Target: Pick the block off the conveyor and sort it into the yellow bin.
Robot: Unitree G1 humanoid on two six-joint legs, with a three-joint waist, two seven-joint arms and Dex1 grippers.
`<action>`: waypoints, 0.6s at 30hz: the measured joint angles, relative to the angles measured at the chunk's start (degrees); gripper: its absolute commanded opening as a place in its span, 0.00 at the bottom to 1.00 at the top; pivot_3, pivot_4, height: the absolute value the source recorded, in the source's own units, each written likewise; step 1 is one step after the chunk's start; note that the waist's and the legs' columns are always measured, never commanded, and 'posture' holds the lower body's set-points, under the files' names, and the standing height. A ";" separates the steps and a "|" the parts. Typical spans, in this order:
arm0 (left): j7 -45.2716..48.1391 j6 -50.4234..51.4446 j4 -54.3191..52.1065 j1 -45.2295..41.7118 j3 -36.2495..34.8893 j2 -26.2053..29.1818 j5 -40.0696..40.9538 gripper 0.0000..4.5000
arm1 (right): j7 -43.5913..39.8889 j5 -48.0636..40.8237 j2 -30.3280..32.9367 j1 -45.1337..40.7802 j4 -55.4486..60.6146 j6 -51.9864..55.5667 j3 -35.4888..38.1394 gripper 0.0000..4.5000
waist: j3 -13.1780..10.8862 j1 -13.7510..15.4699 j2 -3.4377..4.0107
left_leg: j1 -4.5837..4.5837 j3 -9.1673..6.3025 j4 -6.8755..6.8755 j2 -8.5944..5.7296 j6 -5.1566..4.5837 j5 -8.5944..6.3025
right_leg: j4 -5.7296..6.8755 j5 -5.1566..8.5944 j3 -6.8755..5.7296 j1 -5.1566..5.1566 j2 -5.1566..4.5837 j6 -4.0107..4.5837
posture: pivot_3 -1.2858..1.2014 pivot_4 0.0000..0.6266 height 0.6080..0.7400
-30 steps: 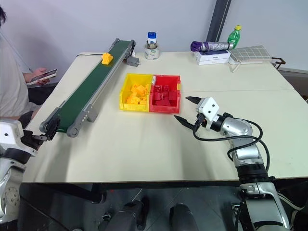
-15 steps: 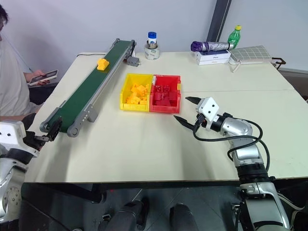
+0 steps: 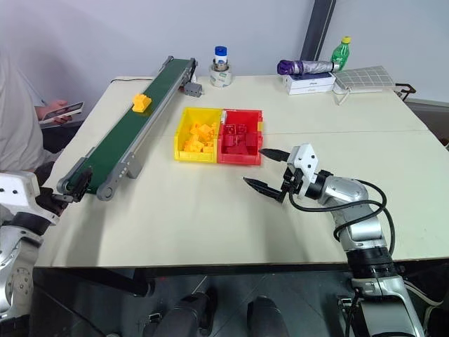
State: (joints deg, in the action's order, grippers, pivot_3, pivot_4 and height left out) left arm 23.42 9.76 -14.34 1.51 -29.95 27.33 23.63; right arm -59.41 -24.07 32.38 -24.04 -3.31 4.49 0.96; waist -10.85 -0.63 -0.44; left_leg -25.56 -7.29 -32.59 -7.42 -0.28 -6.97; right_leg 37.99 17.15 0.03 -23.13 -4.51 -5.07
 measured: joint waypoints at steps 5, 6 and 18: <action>0.05 0.04 0.00 -0.10 0.00 0.01 0.00 0.99 | -0.65 0.06 0.22 0.87 0.97 1.40 -0.01 1.00 | 0.00 0.00 0.00 | -0.02 0.01 0.00 0.00 0.00 0.00 | -0.01 0.01 0.00 0.00 -0.02 0.01 | 0.52 0.24 1.00; 0.07 0.05 0.01 -0.12 0.00 0.02 0.00 0.99 | -0.68 0.12 0.22 0.91 0.97 1.42 -0.01 1.00 | 0.00 0.00 0.00 | -0.02 0.01 0.00 0.00 0.00 0.00 | -0.02 0.01 0.00 0.00 -0.02 0.01 | 0.52 0.24 1.00; -0.50 7.77 5.89 -10.35 2.53 4.30 -0.28 0.99 | 0.87 2.56 -0.04 0.55 0.66 -0.49 0.00 1.00 | 0.00 0.05 0.00 | -0.03 0.00 0.01 -0.01 0.00 0.00 | -0.02 0.00 -0.02 -0.05 -0.01 0.00 | 0.52 0.24 1.00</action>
State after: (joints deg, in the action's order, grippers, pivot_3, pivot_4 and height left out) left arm 22.91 17.53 -8.45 -8.84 -27.42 31.62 23.35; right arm -58.54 -21.52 32.34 -23.49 -2.66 4.01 0.96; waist -10.85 -0.58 -0.44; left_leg -25.59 -7.29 -32.58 -7.42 -0.28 -6.97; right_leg 37.98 17.15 0.01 -23.18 -4.52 -5.06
